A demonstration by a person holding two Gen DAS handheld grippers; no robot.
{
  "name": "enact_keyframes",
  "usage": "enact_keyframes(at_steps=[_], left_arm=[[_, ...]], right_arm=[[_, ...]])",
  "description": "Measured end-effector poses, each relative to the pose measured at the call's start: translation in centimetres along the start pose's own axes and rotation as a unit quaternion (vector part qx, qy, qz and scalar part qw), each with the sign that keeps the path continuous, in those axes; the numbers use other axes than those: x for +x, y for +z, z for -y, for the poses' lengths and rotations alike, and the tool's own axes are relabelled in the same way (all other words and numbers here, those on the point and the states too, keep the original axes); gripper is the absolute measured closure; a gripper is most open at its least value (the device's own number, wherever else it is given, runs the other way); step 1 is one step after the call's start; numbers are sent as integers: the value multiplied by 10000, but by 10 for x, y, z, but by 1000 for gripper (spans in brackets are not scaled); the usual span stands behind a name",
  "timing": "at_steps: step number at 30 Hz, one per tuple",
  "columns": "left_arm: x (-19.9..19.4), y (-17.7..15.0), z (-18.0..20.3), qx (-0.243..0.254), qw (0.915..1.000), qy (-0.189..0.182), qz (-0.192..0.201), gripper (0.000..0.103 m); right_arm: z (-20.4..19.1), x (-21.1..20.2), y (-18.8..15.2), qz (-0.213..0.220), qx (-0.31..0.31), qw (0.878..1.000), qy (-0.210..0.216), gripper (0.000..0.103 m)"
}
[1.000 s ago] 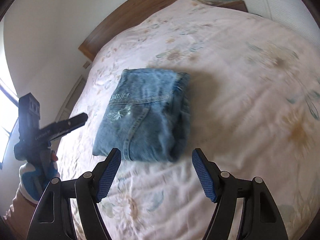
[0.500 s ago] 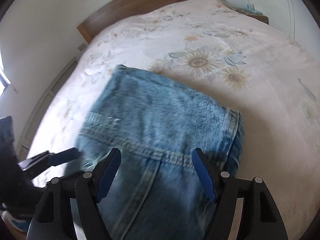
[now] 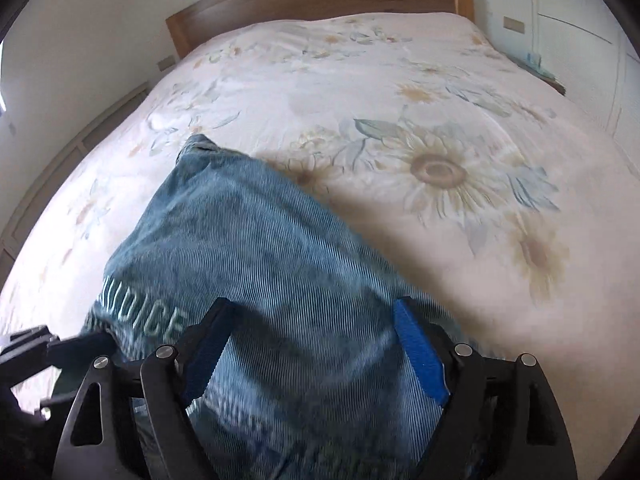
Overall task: Fold large clothes
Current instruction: 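Grasp the folded jacket edge with the right tool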
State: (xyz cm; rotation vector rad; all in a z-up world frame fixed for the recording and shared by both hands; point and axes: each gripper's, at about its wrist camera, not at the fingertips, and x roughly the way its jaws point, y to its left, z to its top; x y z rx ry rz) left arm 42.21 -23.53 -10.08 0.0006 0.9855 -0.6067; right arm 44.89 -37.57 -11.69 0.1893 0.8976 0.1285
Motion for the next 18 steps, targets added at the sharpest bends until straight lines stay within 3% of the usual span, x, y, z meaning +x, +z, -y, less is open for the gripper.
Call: enact_keyframes(at_steps=[3, 6, 8, 13, 18], left_arm=[[-5, -3, 2, 147, 9999, -3, -4, 59], [-17, -10, 5, 332, 9994, 15, 12, 59], [-28, -16, 9, 410, 9992, 24, 33, 55], [-55, -30, 16, 451, 9988, 120, 173, 35], [-56, -39, 9, 385, 9986, 351, 105, 33]], right_arm=[[1, 8, 7, -151, 8, 9999, 10, 19], [6, -10, 1, -54, 119, 9998, 137, 19], [9, -25, -4, 15, 229, 9995, 205, 19], [13, -69, -22, 84, 119, 9998, 151, 19], [31, -101, -42, 94, 191, 9998, 7, 19]])
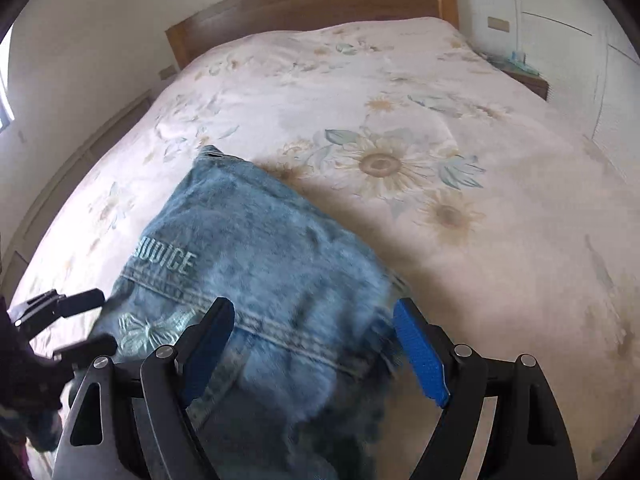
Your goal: Fold large clothes
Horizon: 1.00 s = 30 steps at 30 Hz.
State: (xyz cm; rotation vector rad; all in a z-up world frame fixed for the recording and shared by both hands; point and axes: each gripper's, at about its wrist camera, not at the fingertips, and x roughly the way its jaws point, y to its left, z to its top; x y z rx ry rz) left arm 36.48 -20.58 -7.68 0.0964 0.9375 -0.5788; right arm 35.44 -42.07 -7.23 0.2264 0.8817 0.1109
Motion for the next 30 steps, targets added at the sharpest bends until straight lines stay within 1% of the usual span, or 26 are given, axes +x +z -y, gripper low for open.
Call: enact_keyframes(at_steps=[3, 5, 8, 11, 12, 13, 14, 15, 17, 18, 20, 21, 22, 23, 24, 25, 27, 28, 30], left_arm=[[2, 2, -2, -61, 10000, 41, -3, 33], [-2, 3, 5, 80, 9998, 180, 50, 33], [-3, 8, 21, 407, 9988, 255, 113, 33], [9, 13, 40, 843, 9959, 341, 34, 33], [18, 14, 44, 954, 9947, 384, -74, 33], [28, 13, 46, 975, 9941, 450, -151, 33], [34, 11, 44, 920, 9942, 540, -155, 33], [36, 9, 41, 832, 9946, 616, -72, 33], [30, 1, 36, 576, 9952, 749, 252, 33], [28, -2, 34, 466, 9945, 859, 373, 33], [25, -7, 32, 260, 9919, 1107, 571, 33], [25, -8, 29, 161, 9909, 1195, 603, 33], [27, -7, 27, 91, 9908, 1224, 566, 33], [29, -7, 26, 73, 9910, 1235, 518, 34], [31, -8, 28, 157, 9911, 1239, 467, 34], [32, -11, 33, 339, 9908, 1234, 438, 34], [31, -17, 43, 730, 9878, 1302, 449, 33], [30, -21, 45, 828, 9868, 1314, 465, 33], [28, -25, 41, 815, 9881, 1216, 468, 33]], right_arm=[[20, -1, -13, -128, 255, 9996, -91, 19], [33, 8, -20, -284, 457, 9985, -133, 19], [44, 28, -27, -530, 810, 9950, 252, 19], [48, 43, -29, -558, 1055, 9909, 618, 19], [50, 46, -29, -528, 1171, 9880, 856, 25], [49, 49, -29, -502, 1223, 9858, 1032, 35], [49, 52, -29, -461, 1270, 9828, 1258, 48], [49, 54, -27, -413, 1330, 9813, 1330, 58], [47, 53, -18, -245, 1353, 9800, 1441, 69], [44, 51, -11, -152, 1281, 9801, 1509, 72], [32, 44, 14, 72, 967, 9821, 1617, 74], [25, 40, 27, 176, 822, 9816, 1714, 75], [18, 38, 41, 258, 703, 9804, 1821, 75], [13, 38, 50, 299, 576, 9814, 1804, 75], [11, 42, 51, 268, 507, 9832, 1732, 74], [13, 54, 45, 74, 546, 9860, 1574, 74], [25, 71, 22, -216, 823, 9869, 1369, 72], [38, 73, 4, -236, 1178, 9812, 1511, 72], [50, 64, -14, -153, 1502, 9746, 1652, 71]])
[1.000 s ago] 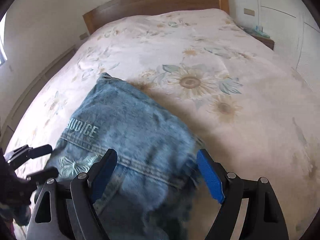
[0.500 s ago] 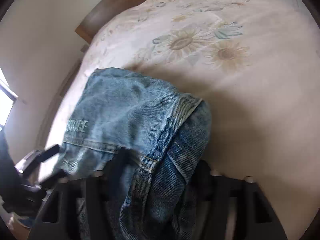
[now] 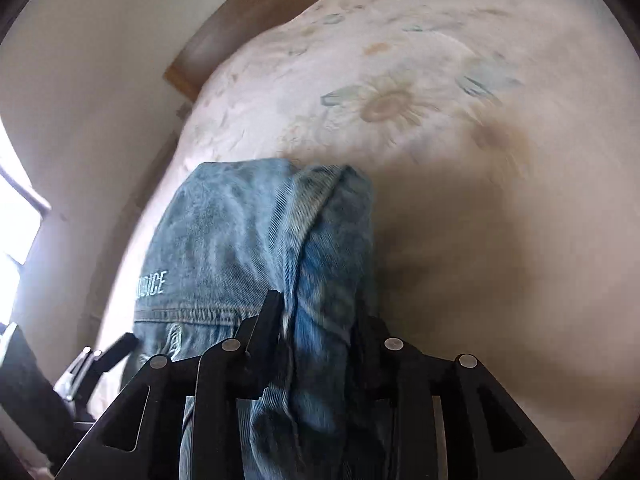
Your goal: Fold large clothes
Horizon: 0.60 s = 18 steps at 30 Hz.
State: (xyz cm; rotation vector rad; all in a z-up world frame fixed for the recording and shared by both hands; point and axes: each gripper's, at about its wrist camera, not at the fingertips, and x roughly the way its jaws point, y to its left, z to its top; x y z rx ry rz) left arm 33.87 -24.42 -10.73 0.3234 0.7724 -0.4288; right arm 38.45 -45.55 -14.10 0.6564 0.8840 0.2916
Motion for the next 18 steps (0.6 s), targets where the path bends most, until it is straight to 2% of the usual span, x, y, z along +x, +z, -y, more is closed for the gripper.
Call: enact_keyframes(at_steps=[5, 7, 9, 11, 13, 14, 15, 18], left_arm=[[-9, -2, -15, -222, 9991, -341, -127, 34], [-15, -2, -19, -320, 9985, -419, -115, 34], [-15, -1, -18, -346, 9984, -422, -149, 33], [-16, 0, -12, -286, 9987, -382, -191, 33], [-18, -1, -9, -226, 9990, -322, -214, 33], [-15, 2, -11, -218, 9990, -324, -231, 33], [-16, 1, -10, -205, 9990, -312, -246, 33], [-21, -3, -16, -226, 9987, -368, -262, 33]], right_arm=[[-9, -24, -25, -275, -265, 9986, -355, 68], [-8, -42, -37, -311, -164, 9991, -229, 64], [-7, -59, -51, -286, -91, 9994, -153, 53], [-5, -65, -66, -354, -4, 9994, -61, 53], [-7, -62, -76, -446, -59, 9989, -116, 61], [-9, -61, -77, -480, -45, 9988, -54, 79], [-10, -61, -79, -501, 16, 9987, 134, 92], [-23, -65, -86, -549, -154, 9979, 295, 95]])
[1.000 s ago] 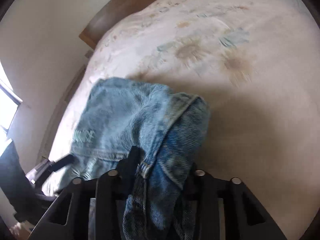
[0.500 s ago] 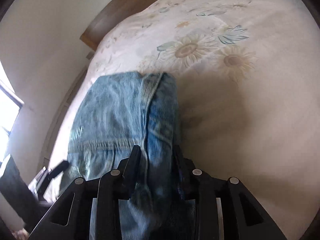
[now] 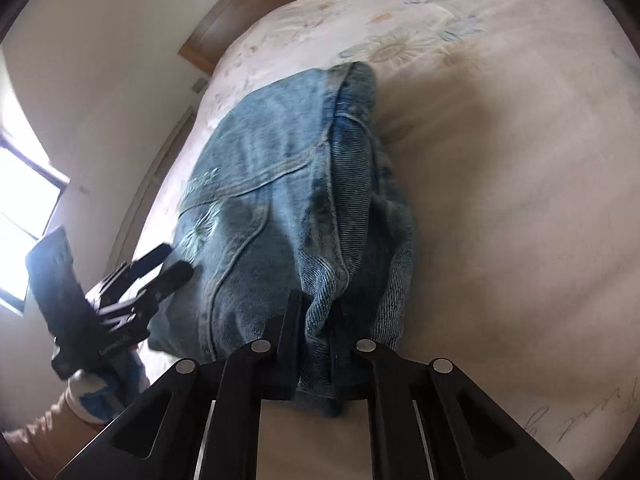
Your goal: Fold large clothes
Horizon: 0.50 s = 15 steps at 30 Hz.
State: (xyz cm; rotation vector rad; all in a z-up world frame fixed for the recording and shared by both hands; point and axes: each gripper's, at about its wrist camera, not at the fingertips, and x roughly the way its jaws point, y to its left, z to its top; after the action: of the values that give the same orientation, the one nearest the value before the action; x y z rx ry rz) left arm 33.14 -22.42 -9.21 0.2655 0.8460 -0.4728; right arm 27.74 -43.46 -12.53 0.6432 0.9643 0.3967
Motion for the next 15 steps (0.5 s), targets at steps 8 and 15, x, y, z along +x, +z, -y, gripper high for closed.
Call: enact_keyframes(at_steps=[8, 15], left_arm=[[-3, -9, 16, 496, 9987, 61, -55, 32], [-20, -10, 6, 296, 9993, -192, 78, 33]], right_arm=[[12, -16, -32, -67, 291, 9996, -1, 91], [5, -39, -25, 357, -24, 9917, -1239, 77]])
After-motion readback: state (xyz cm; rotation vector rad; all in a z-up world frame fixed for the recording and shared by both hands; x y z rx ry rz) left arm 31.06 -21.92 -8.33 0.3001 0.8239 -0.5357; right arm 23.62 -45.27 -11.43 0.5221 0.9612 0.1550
